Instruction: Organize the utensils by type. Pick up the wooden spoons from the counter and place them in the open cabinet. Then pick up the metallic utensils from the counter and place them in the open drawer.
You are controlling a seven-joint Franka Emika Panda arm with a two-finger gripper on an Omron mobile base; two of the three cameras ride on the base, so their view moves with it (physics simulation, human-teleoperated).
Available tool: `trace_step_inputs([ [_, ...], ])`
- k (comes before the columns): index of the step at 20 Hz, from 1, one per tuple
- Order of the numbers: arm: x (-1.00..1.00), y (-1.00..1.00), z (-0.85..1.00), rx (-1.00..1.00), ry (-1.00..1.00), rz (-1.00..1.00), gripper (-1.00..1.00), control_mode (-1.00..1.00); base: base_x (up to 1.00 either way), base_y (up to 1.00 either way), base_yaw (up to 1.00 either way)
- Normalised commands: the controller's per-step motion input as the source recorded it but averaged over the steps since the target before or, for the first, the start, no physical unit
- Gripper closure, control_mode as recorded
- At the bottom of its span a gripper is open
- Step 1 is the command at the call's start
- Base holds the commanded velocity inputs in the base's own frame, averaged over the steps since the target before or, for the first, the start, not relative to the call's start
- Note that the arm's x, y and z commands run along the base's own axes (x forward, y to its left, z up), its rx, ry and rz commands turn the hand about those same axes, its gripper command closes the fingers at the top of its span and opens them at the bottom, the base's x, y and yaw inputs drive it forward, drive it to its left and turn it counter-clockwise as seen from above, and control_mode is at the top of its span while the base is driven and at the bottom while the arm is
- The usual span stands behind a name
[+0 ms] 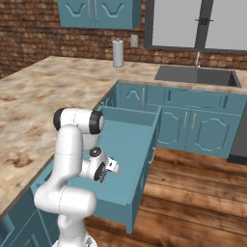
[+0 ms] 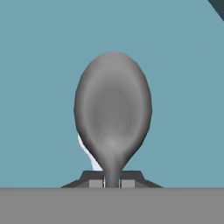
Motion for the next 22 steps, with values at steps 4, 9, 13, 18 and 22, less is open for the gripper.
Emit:
trace_step_inputs([
  [4, 0.31, 0.00, -0.36, 0.00, 0.00, -0.04, 1.00, -1.00, 0.00, 0.00, 0.00],
  [9, 0.31, 0.00, -0.35, 0.00, 0.00, -0.04, 1.00, -1.00, 0.00, 0.00, 0.00],
  [13, 0.15, 0.00, -0.07, 0.00, 0.00, -0.04, -1.00, -1.00, 0.00, 0.00, 0.00],
  [18, 0.20, -0.01, 0.14, 0.03, 0.01, -0.05, -1.00, -1.00, 0.00, 0.00, 0.00],
  [22, 0.02, 0.00, 0.59, 0.07, 0.02, -0.06, -1.00, -1.00, 0.00, 0.00, 0.00],
])
